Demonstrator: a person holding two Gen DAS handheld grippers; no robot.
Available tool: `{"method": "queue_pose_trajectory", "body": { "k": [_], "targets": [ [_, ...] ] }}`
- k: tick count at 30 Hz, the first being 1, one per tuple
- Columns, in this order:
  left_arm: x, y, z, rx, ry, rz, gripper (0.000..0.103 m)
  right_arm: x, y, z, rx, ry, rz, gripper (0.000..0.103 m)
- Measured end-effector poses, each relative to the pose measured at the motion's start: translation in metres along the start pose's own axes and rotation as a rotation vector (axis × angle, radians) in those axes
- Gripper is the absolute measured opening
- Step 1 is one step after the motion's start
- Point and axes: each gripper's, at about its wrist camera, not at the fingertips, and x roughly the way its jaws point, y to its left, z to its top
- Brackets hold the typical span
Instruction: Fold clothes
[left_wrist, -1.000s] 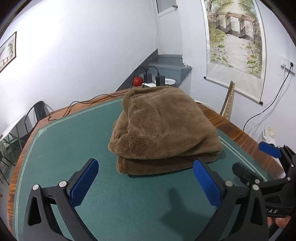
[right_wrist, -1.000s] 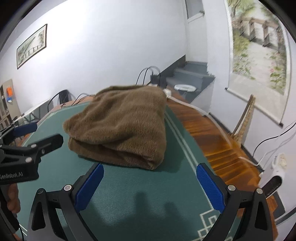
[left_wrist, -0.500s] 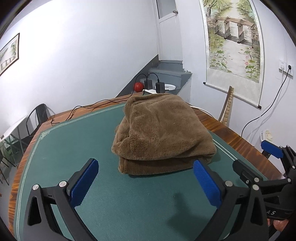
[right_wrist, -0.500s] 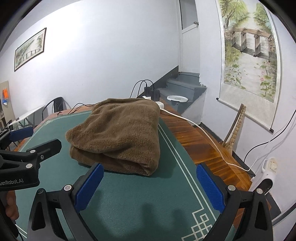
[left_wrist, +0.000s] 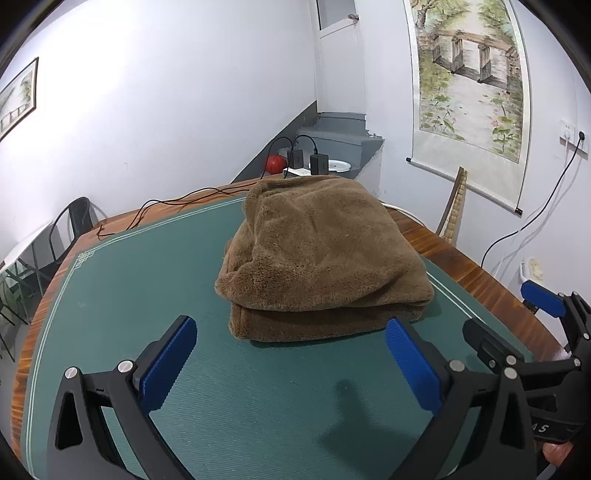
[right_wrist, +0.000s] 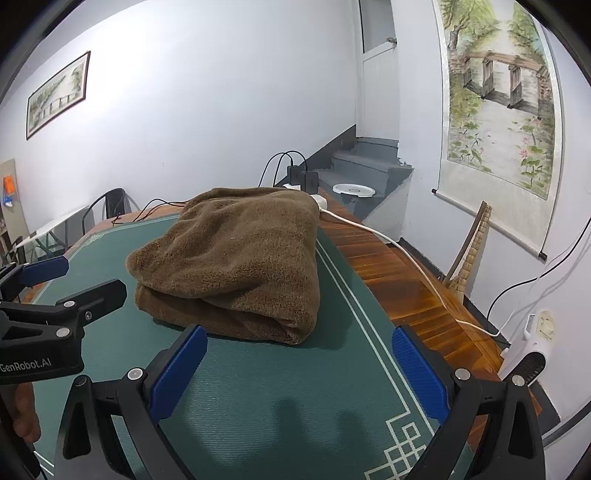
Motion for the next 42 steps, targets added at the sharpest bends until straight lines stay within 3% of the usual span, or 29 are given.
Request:
{"method": "queue_pose_trajectory", "body": {
  "k": [42],
  "targets": [
    [0.008, 0.003, 0.002, 0.000, 0.022, 0.020, 0.103, 0.000, -0.006, 0.001, 0.005, 0.006, -0.023, 0.102]
  ]
}}
